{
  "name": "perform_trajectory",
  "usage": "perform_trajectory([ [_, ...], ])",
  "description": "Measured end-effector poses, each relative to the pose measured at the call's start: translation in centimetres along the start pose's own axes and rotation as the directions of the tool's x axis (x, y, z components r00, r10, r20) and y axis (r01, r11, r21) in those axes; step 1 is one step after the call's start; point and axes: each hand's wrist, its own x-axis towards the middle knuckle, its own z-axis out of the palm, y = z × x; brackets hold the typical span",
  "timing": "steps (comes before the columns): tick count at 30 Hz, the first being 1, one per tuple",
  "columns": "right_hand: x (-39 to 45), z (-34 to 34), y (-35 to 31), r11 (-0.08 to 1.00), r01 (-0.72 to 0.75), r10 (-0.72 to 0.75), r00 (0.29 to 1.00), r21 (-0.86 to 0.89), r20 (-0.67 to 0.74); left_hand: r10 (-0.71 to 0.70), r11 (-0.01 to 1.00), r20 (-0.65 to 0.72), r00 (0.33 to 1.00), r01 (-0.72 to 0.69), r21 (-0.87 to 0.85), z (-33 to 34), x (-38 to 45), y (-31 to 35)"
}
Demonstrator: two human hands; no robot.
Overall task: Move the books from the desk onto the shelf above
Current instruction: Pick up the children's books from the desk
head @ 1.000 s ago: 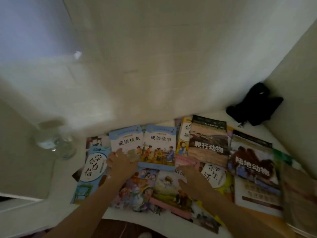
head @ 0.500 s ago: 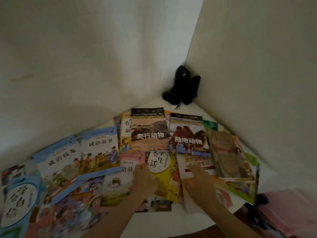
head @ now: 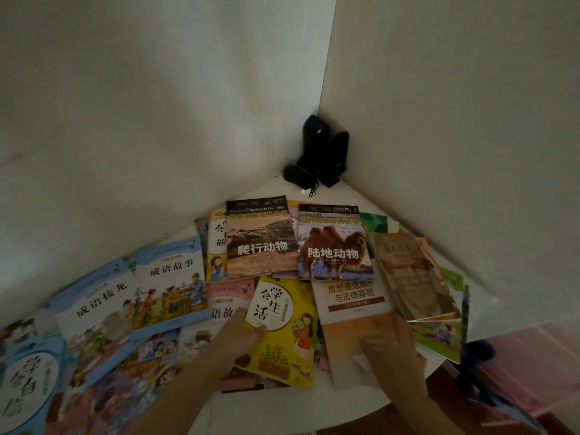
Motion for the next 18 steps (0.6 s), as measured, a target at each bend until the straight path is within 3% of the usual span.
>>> perform_trajectory([
  [5,-0.5,0.1,-1.0,0.974,-0.209,0.210,0.978,0.084,-0.001,-0.018,0.999,0.080,0.997,0.015,0.039,-4.4,-2.7,-0.6],
  [9,0.3,-0.3,-1.0,0.873,-0.426,0.421,0.904,0.239,0.073,0.036,0.992,0.028,0.999,-0.039,0.119,-7.0,-4.0,-0.8],
  [15,-0.1,-2.4,-1.5,0.829,-0.403,0.369,0.915,0.388,0.161,0.112,0.991,-0.234,0.966,-0.125,-0.044,-10.7,-3.6,-1.1],
  [16,-0.2,-2.5,-1.9,0.816,-0.404,0.357,0.915,0.413,0.190,0.097,0.994,-0.298,0.950,-0.104,-0.010,-11.2,-3.2,-1.3],
  [18,-0.7,-2.5,-2.7,0.808,-0.388,0.315,0.920,0.443,0.231,0.090,0.962,-0.435,0.896,0.035,0.270,-11.5,-1.5,-1.8],
])
